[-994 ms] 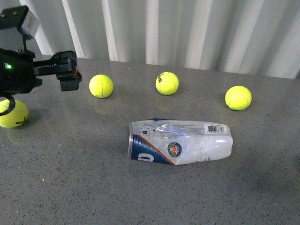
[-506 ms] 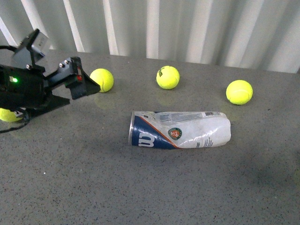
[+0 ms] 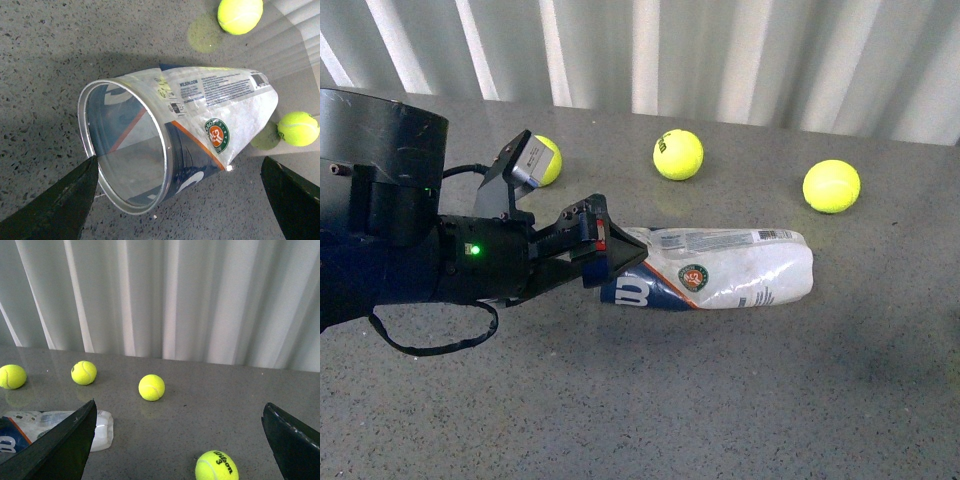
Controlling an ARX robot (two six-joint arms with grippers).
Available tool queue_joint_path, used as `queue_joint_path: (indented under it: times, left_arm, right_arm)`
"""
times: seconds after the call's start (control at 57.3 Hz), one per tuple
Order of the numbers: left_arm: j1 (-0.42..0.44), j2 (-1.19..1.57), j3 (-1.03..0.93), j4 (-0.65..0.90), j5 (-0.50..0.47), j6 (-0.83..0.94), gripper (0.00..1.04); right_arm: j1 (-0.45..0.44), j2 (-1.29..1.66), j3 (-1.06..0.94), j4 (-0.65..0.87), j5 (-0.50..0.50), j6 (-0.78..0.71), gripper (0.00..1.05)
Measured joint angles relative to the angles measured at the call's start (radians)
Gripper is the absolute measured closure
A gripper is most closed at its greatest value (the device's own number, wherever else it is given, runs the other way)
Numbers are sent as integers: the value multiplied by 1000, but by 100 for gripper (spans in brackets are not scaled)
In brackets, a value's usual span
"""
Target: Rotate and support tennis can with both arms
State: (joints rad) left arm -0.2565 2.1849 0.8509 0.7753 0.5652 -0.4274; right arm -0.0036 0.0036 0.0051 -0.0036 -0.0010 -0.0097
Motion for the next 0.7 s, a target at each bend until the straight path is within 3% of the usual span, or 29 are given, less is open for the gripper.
queue_joint_path:
  times: [0.349,0.698]
  left_arm:
    - [-47,69,8,119,-62,-106,10]
    - [-53,69,8,112,-75,-111,83]
  right_arm:
    - [0,0,0,0,0,0,7]
    - [0,0,0,0,0,0,7]
